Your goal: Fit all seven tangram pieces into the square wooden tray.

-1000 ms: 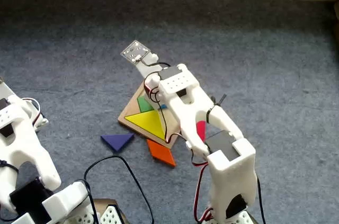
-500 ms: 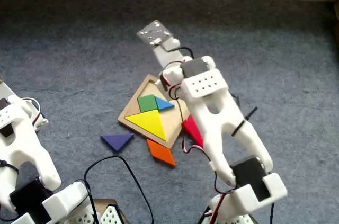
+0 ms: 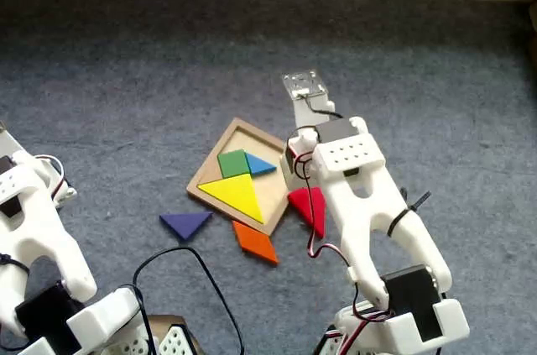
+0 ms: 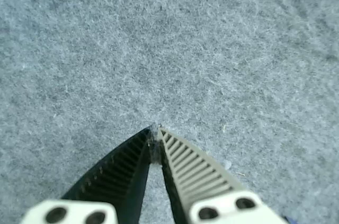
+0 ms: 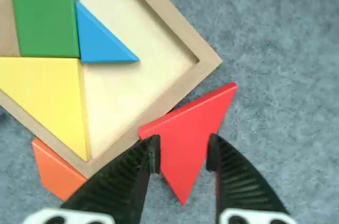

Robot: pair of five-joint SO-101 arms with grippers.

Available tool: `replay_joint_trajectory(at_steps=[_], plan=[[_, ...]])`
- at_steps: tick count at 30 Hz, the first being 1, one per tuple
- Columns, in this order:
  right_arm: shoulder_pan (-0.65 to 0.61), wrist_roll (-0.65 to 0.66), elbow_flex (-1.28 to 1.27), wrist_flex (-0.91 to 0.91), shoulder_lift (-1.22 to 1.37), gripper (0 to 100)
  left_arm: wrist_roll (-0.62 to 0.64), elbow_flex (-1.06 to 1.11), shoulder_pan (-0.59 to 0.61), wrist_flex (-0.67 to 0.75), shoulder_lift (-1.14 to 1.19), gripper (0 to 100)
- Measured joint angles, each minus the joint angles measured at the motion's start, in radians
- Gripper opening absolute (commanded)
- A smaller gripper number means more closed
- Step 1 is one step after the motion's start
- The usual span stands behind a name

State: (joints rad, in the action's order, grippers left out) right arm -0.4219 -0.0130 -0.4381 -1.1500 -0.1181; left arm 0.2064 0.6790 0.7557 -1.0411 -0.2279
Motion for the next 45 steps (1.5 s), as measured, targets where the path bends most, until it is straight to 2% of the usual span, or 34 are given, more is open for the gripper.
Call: replay_joint_trajectory(at_steps=[5,9,11,16,19,22,25,33,40,45], plan=[[0.000,-0.195,-0.015,0.000,0.000,34.3,0.000,0.000,0.000,0.000,0.000,1],[0.000,-0.230,-0.066,0.003,0.000,33.7,0.000,0.000,0.000,0.000,0.000,1],[0.012,-0.226,-0.069,0.003,0.000,27.9,0.000,0.000,0.000,0.005,0.000,1],[0.133,-0.018,-0.068,-0.043,-0.006,0.2,0.000,0.014,0.000,0.058,0.000,1],[0.215,0.123,-0.034,-0.048,-0.018,2.5,0.000,0.014,0.000,0.066,0.000,1],[0.284,0.279,-0.029,-0.048,-0.015,0.6,0.000,0.017,0.000,0.069,0.000,1],[0.313,0.399,-0.055,-0.012,0.028,0.5,0.000,0.017,0.000,0.069,0.000,1],[0.301,0.433,-0.158,0.181,0.129,0.5,0.000,0.017,0.000,0.069,0.000,1],[0.193,0.430,-0.161,0.199,0.160,0.5,0.000,0.017,0.000,0.069,0.000,1],[0.117,0.373,-0.161,0.203,0.160,0.5,0.000,0.017,0.000,0.069,0.000,1]])
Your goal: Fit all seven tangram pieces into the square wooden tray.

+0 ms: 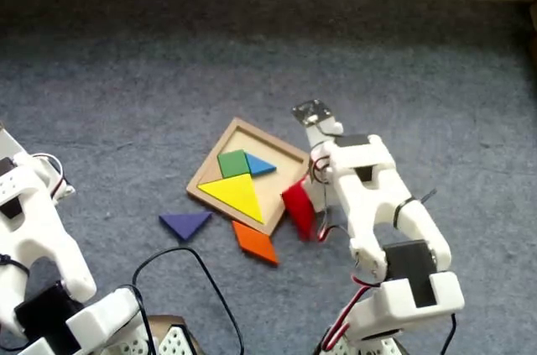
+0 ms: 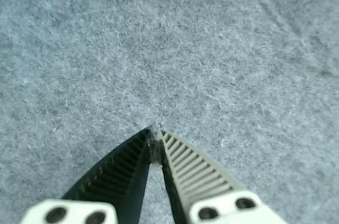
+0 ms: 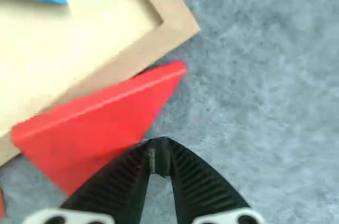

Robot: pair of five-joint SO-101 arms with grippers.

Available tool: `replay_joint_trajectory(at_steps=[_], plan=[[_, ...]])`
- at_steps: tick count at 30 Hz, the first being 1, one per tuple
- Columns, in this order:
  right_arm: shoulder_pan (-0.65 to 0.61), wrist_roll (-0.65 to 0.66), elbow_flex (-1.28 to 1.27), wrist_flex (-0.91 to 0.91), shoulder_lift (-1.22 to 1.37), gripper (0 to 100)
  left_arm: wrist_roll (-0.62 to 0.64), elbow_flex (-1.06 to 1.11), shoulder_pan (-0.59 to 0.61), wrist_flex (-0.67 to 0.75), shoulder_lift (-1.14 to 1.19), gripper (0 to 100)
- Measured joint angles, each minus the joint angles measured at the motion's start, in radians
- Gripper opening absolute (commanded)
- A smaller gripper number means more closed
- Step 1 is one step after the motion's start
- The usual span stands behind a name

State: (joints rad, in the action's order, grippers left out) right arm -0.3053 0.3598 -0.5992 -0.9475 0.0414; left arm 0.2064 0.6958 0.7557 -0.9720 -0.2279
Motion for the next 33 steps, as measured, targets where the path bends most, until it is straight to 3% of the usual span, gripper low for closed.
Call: replay_joint_trajectory(at_steps=[7,33], plan=[[-0.075,-0.066,0.000,0.000,0.000,0.5,0.000,0.000,0.000,0.000,0.000,1],[-0.189,-0.121,0.133,-0.100,0.002,0.5,0.000,0.000,0.000,0.000,0.000,1]])
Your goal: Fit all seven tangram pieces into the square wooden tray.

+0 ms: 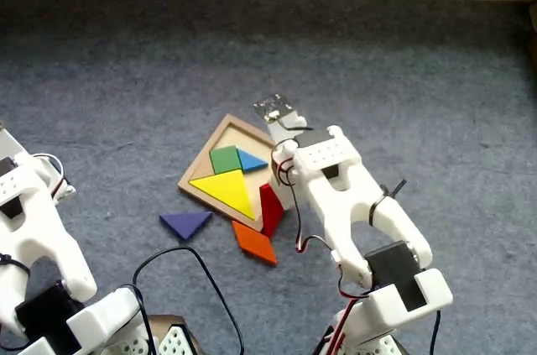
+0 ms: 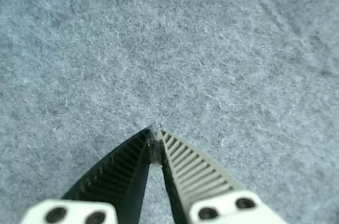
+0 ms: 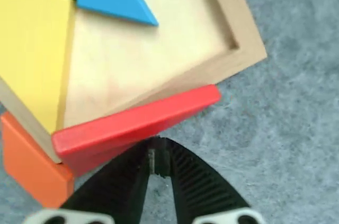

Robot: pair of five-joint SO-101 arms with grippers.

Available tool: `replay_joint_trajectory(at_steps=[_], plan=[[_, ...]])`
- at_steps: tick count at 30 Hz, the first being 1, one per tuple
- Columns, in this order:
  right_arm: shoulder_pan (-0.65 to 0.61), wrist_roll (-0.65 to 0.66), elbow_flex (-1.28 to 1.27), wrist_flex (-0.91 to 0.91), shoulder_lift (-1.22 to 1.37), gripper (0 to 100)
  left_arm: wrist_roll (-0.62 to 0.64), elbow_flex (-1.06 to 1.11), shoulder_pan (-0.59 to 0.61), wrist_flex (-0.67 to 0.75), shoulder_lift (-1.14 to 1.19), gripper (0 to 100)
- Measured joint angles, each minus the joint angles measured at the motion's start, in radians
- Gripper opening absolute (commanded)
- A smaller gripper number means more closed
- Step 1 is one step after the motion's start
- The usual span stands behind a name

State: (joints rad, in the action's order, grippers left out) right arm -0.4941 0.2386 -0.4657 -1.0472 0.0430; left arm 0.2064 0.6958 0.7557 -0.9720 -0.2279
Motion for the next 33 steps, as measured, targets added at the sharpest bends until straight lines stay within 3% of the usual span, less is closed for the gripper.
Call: replay_joint_trajectory(at_steps=[24,33], plan=[[-0.157,-0.054,0.141,-0.057,0.034,0.5,0.000,0.000,0.000,0.002,0.000,1],[-0.118,-0.055,0.219,0.012,0.169,0.5,0.000,0.000,0.000,0.002,0.000,1]])
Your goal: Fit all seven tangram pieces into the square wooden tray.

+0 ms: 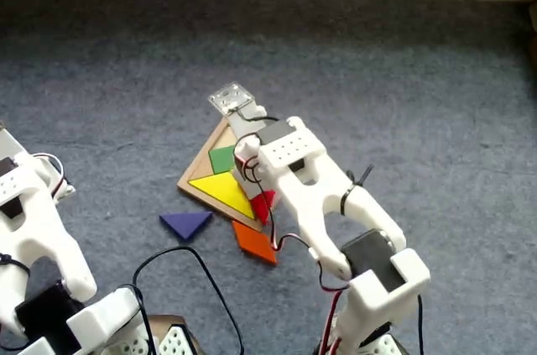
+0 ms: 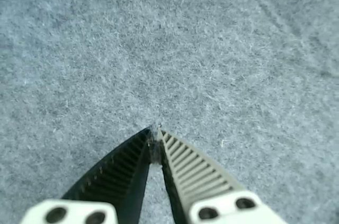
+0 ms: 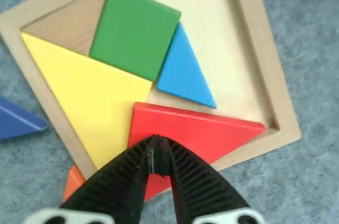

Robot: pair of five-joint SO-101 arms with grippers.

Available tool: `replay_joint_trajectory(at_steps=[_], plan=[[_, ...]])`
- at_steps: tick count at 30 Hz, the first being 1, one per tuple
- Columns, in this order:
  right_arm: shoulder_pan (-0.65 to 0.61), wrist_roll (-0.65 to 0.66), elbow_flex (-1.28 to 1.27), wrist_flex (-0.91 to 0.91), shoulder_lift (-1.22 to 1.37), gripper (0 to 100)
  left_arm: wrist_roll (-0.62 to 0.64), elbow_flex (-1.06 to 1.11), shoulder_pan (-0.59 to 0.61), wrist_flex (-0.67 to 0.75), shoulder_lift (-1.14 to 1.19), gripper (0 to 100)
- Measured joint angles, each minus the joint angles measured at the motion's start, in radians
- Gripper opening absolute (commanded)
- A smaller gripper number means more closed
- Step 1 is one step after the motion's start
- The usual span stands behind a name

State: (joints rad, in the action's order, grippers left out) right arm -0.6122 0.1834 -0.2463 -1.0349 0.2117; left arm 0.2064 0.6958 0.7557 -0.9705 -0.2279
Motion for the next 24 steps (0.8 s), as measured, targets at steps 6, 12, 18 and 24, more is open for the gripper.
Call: replay_joint_trajectory(at_steps=[6,12,18,24], plan=[[0.075,-0.038,0.068,0.012,0.069,0.5,0.000,0.000,0.000,0.000,0.000,1],[0.080,-0.051,0.071,0.011,0.071,0.5,0.000,0.000,0.000,0.000,0.000,1],[0.074,-0.051,0.092,-0.035,0.069,0.5,0.000,0.000,0.000,0.000,0.000,1],[0.002,-0.051,0.091,-0.040,0.071,0.5,0.000,0.000,0.000,0.000,0.000,1]])
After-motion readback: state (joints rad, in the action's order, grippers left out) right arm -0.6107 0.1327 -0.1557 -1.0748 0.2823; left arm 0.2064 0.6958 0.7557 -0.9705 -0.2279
